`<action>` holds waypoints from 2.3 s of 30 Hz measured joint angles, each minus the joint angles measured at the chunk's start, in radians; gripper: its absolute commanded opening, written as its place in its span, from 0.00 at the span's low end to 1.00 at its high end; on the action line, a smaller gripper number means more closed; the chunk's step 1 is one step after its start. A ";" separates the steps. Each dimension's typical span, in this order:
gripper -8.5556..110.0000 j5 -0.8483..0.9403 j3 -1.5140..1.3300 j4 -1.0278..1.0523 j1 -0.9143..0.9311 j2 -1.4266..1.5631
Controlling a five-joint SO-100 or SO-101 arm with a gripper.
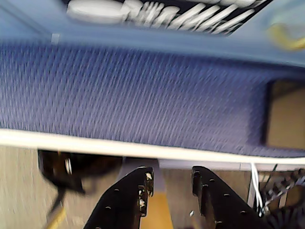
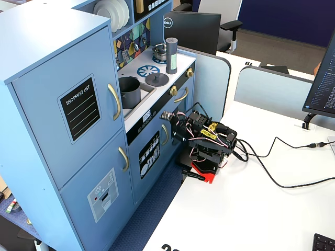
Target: Put salt in the gray recipient
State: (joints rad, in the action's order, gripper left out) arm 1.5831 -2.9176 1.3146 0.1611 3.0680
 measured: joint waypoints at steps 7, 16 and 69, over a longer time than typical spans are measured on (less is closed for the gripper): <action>0.07 0.000 0.341 -0.038 0.230 -0.181; 0.07 -0.029 0.870 0.006 0.546 -0.477; 0.54 -0.101 1.238 -1.269 0.756 -1.364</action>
State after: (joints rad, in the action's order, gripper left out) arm 1.4818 -1.6797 0.0460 0.9173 1.7043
